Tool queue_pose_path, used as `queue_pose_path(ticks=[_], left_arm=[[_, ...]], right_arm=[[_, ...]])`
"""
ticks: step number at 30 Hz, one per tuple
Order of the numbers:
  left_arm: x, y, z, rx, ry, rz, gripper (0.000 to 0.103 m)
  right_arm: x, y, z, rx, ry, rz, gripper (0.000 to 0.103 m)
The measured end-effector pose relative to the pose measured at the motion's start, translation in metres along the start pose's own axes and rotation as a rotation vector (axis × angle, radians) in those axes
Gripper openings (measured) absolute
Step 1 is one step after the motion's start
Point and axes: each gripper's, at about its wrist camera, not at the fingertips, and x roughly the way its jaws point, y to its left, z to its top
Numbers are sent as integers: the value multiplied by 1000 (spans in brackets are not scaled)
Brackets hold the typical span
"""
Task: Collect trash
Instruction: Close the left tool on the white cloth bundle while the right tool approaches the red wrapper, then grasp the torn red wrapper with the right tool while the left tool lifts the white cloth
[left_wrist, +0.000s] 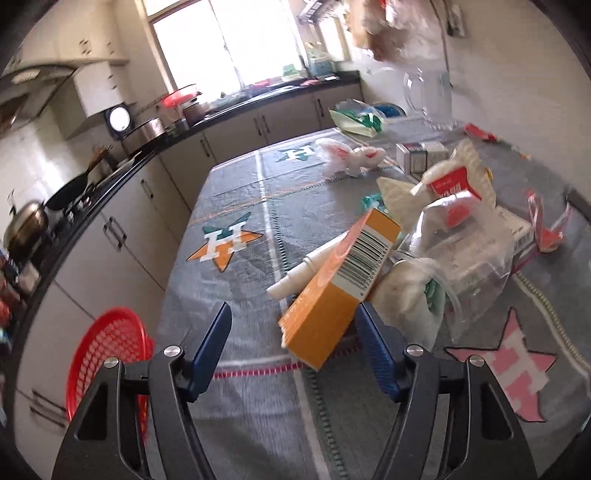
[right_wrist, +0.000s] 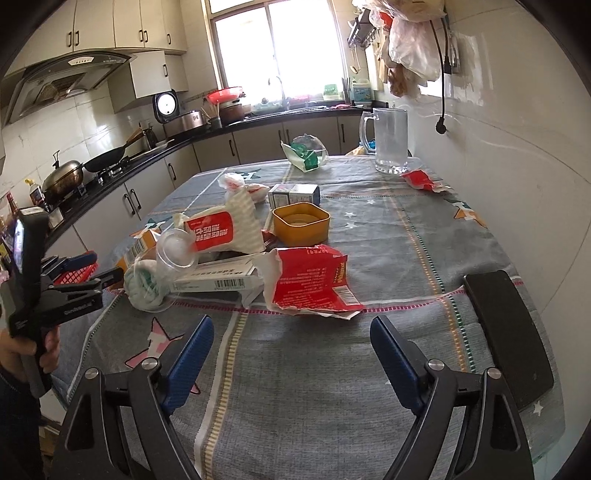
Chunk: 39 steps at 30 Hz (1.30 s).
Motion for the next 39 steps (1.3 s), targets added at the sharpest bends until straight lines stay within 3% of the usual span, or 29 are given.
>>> queue_pose_path(ticks=[7, 11, 13, 15, 17, 27, 35, 37, 38, 39], left_arm=[[26, -5, 11, 15, 40, -1, 48], [40, -3, 16, -28, 63, -33, 22], [43, -3, 18, -50, 63, -31, 18], [44, -4, 20, -71, 62, -42, 6], [42, -2, 20, -95, 62, -70, 1], [35, 10, 15, -162, 60, -136, 1], [38, 15, 14, -165, 75, -152, 3], [36, 19, 14, -175, 70, -166, 28], [32, 21, 15, -185, 52, -163, 47], [28, 25, 15, -194, 31, -157, 53]], right_arm=[[4, -8, 8, 16, 20, 15, 90], [13, -10, 13, 12, 35, 27, 90], [21, -11, 16, 12, 56, 45, 90], [31, -15, 20, 20, 79, 60, 90], [43, -21, 29, 26, 104, 79, 90], [91, -45, 57, 53, 220, 182, 90], [115, -45, 57, 40, 261, 186, 90], [119, -44, 56, 37, 266, 195, 90], [120, -44, 55, 32, 266, 200, 89], [121, -42, 54, 27, 265, 202, 78]])
